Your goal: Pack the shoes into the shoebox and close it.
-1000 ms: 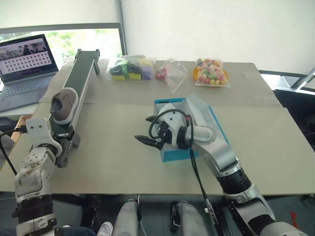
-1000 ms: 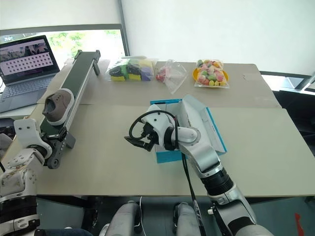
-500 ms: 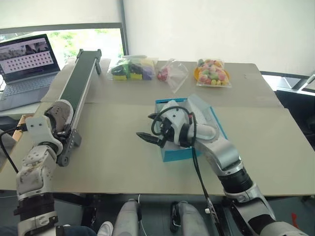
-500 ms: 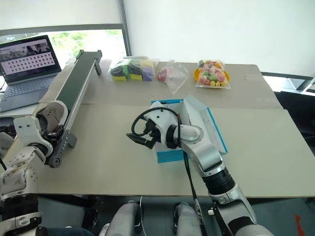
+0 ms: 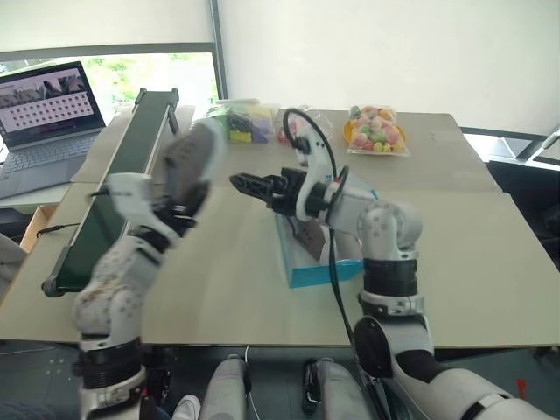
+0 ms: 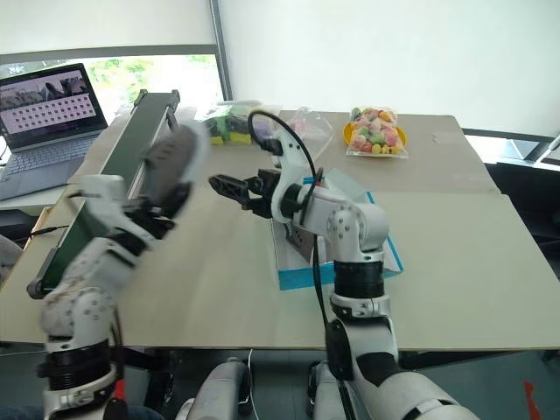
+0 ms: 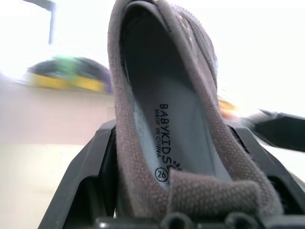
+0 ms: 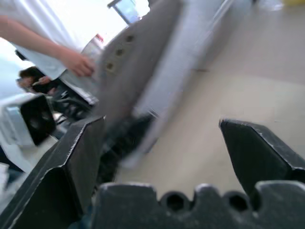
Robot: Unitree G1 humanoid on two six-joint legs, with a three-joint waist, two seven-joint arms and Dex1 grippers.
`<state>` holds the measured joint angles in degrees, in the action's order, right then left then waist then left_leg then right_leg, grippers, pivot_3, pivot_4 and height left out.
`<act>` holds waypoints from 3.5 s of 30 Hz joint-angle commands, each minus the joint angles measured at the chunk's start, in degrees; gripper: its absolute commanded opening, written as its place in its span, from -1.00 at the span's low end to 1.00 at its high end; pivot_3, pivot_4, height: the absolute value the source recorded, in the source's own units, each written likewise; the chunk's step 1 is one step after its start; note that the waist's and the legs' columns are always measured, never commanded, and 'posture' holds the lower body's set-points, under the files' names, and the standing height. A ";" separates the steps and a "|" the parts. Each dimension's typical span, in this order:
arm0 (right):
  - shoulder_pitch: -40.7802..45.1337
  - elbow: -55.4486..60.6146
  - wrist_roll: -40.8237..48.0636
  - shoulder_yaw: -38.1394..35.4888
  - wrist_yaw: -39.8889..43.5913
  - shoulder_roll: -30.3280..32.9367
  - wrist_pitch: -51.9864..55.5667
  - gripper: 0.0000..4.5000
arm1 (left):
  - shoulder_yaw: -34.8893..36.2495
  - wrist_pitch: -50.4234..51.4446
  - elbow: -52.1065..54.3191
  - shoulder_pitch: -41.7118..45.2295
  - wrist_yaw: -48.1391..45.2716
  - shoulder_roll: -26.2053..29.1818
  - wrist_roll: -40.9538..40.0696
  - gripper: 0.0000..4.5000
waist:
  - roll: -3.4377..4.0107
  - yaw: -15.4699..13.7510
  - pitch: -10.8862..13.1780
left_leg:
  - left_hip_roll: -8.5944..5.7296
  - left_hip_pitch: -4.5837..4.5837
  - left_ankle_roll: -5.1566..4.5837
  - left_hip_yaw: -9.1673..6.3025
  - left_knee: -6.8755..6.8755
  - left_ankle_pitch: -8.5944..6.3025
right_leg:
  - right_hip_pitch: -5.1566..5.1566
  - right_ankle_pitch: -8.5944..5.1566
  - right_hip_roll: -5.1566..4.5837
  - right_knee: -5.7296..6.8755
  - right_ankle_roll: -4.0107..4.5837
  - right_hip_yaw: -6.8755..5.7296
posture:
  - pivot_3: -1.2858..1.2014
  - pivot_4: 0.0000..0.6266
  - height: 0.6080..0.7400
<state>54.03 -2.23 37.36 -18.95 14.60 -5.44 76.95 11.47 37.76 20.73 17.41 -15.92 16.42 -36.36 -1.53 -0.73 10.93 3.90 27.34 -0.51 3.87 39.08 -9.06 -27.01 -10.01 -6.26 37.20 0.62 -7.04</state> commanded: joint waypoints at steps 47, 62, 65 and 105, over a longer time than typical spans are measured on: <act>8.62 -9.29 9.36 0.55 -19.08 17.05 -1.13 -0.53 | -11.95 -2.97 5.54 -3.21 -10.62 7.14 7.49 0.96 | 0.15 0.65 0.09 | 0.04 0.06 -0.24 -0.07 -0.13 0.14 | -0.12 -0.02 0.11 -0.07 0.01 0.04 | 0.03 -0.52 0.10; 3.83 -4.93 4.48 25.57 0.84 30.55 12.05 -0.53 | -12.83 -3.08 5.29 -3.84 -10.96 7.61 8.53 0.96 | 0.17 0.66 0.11 | 0.02 0.05 -0.26 -0.04 -0.20 0.13 | -0.14 -0.04 0.06 -0.14 0.01 0.06 | 0.03 -0.52 0.10; 3.80 -4.14 2.18 31.20 3.66 30.63 10.10 -0.53 | -12.72 -3.24 5.19 -4.26 -10.58 7.31 8.83 0.96 | 0.17 0.58 0.11 | 0.01 0.05 -0.25 -0.03 -0.19 0.12 | -0.14 -0.04 0.05 -0.15 0.01 0.06 | 0.03 -0.52 0.10; -18.77 27.84 33.70 -3.42 13.35 42.11 15.55 -0.19 | -16.45 -4.92 -1.60 0.49 -18.66 5.48 11.37 1.00 | 0.31 -0.76 0.12 | -0.08 0.08 -0.04 -0.02 -0.19 -0.01 | -0.06 -0.04 -0.08 -0.28 -0.01 0.07 | 0.03 -0.52 0.10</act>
<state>37.56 18.78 62.76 -18.82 24.27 32.33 92.07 -4.61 34.73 18.57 17.19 -33.01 21.78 -24.82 -1.22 -1.49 11.05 3.75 27.47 -0.56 3.81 38.88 -9.07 -27.06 -10.06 -6.36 36.89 0.58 -7.00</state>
